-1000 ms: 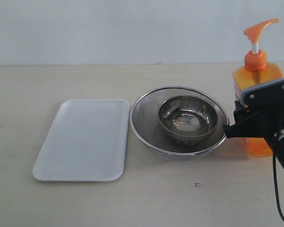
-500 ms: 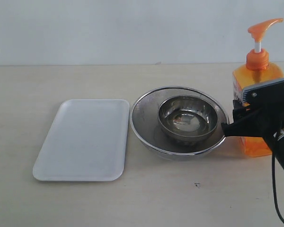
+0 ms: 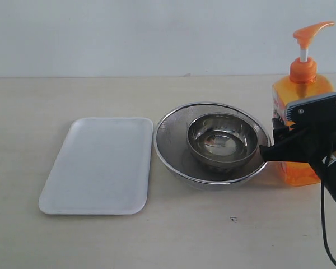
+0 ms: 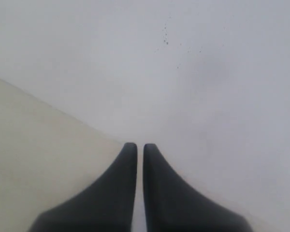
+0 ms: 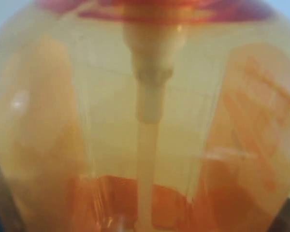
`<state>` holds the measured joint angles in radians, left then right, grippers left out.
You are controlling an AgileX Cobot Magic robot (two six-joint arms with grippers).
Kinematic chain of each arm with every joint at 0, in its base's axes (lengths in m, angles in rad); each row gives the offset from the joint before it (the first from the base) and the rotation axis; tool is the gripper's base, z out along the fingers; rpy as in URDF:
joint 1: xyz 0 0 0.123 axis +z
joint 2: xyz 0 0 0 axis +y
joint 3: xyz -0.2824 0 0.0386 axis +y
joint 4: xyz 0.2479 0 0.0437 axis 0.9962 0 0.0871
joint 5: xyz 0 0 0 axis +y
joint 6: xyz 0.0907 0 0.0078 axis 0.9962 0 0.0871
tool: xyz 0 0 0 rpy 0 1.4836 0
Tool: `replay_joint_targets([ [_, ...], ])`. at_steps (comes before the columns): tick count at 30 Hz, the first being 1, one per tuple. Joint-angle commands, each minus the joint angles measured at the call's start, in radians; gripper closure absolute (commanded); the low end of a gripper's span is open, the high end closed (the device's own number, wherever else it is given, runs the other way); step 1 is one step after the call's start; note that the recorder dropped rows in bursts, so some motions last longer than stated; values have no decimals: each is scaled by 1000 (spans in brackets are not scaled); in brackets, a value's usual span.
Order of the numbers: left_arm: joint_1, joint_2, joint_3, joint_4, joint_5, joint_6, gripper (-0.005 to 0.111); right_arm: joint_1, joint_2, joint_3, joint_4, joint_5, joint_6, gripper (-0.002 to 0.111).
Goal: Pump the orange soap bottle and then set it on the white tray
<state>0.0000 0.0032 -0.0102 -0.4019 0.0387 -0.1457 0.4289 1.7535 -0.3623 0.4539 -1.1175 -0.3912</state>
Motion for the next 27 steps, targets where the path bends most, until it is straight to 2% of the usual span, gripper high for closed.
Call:
replay_joint_targets([
  [1,2,-3,-110,-44,31,-19,102,0,-15,-1,-18,-38,-2,108],
  [5,2,60,-243,-44,48,48,102,0,-15,-1,-18,-38,-2,108],
  [8,2,163,-324,-45,18,48,102,0,-15,-1,-18,-38,-2,108],
  [13,2,370,-480,-49,69,59,102,0,-15,-1,-19,-36,-2,108],
  [17,2,499,-581,-49,74,196,102,0,-15,-1,-19,-29,-2,108],
  [19,2,560,-657,-49,174,241,102,0,-15,-1,-19,-29,-2,108],
  [24,2,798,-886,-144,569,453,102,0,-15,-1,-19,-29,-2,108],
  [27,2,913,-991,-170,725,473,102,0,-15,-1,-19,-29,-2,108],
])
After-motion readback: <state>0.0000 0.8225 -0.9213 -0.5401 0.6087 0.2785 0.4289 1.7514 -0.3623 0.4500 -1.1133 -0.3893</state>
